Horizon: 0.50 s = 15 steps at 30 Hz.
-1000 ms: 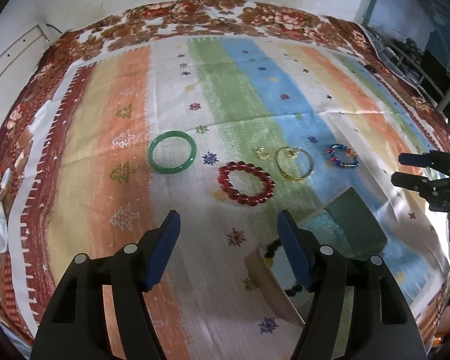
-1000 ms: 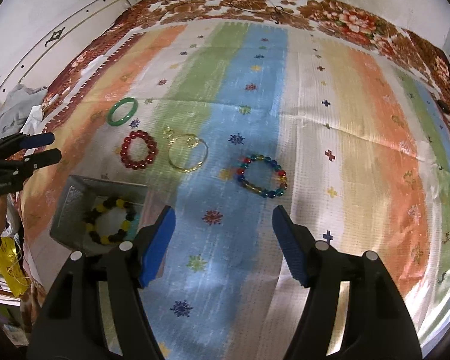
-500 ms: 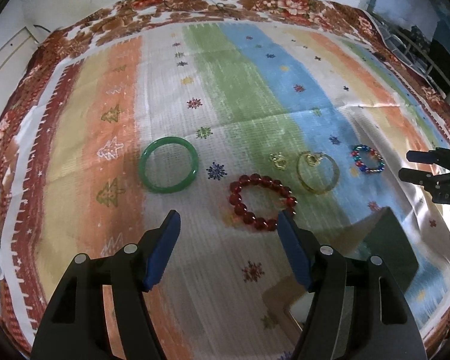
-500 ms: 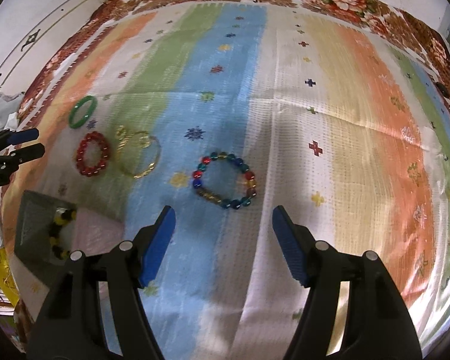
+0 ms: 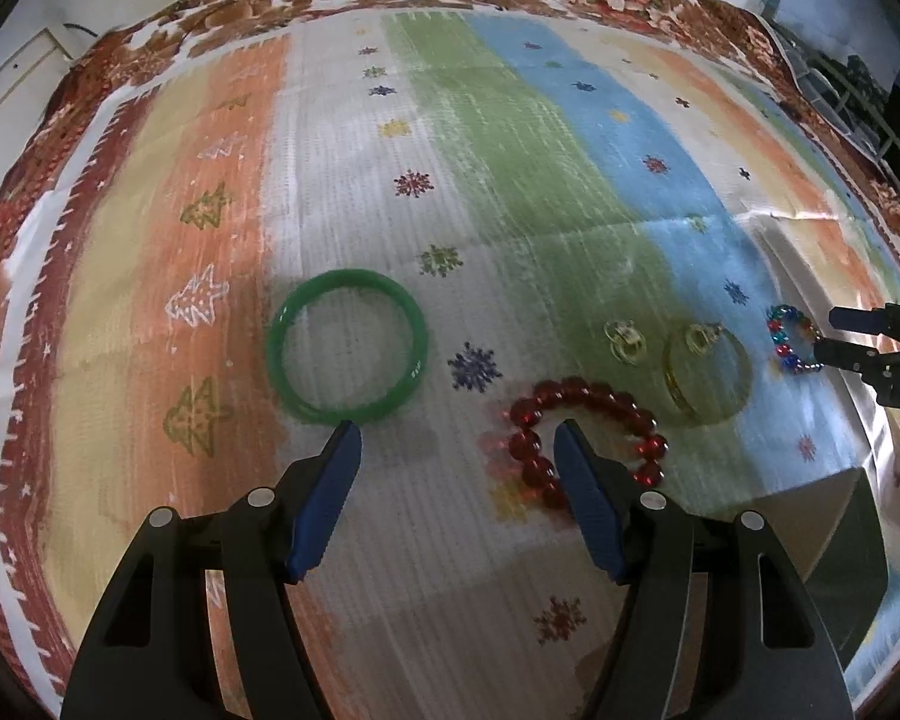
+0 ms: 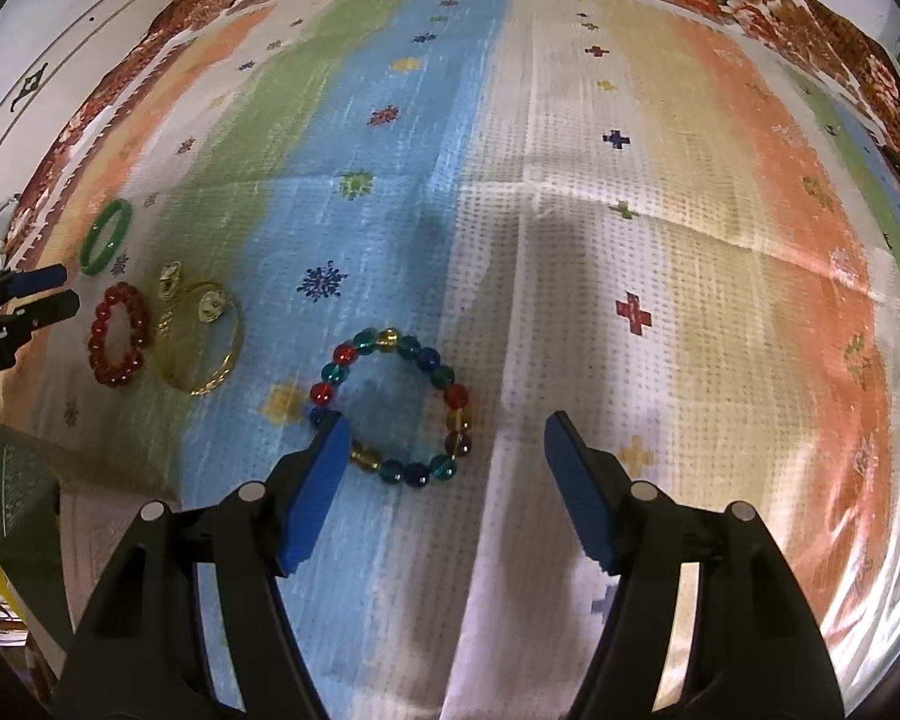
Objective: Organize jewelry
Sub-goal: 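Grasp the green bangle with the left gripper while the right gripper grasps the multicolour bracelet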
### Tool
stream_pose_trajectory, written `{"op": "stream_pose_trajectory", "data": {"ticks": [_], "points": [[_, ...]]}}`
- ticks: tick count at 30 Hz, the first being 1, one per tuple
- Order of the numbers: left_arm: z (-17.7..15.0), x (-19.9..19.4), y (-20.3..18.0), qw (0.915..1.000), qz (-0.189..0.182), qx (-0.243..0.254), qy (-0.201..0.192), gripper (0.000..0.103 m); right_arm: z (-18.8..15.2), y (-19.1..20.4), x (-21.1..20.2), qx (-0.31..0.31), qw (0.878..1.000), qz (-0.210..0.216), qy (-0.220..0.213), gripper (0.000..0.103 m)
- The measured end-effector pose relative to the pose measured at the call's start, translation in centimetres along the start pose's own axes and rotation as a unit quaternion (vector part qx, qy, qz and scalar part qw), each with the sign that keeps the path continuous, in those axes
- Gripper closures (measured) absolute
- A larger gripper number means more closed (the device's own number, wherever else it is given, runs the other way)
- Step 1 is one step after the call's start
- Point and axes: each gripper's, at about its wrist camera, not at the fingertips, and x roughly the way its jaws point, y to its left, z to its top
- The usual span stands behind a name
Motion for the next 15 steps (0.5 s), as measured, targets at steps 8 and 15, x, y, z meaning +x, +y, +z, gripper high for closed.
{"op": "stream_pose_trajectory", "data": {"ticks": [8,15], "points": [[1.0,1.2,0.7,1.0,0.007,0.003,0.004,0.036,0.4,0.2,1.1,-0.009,1.0,-0.004,0.003,0.036],[1.6,2.3,1.9,0.9998,0.015,-0.004,0.009,0.036,0.6,0.6,1.7,-0.021,1.0,-0.016,0.004,0.035]]}}
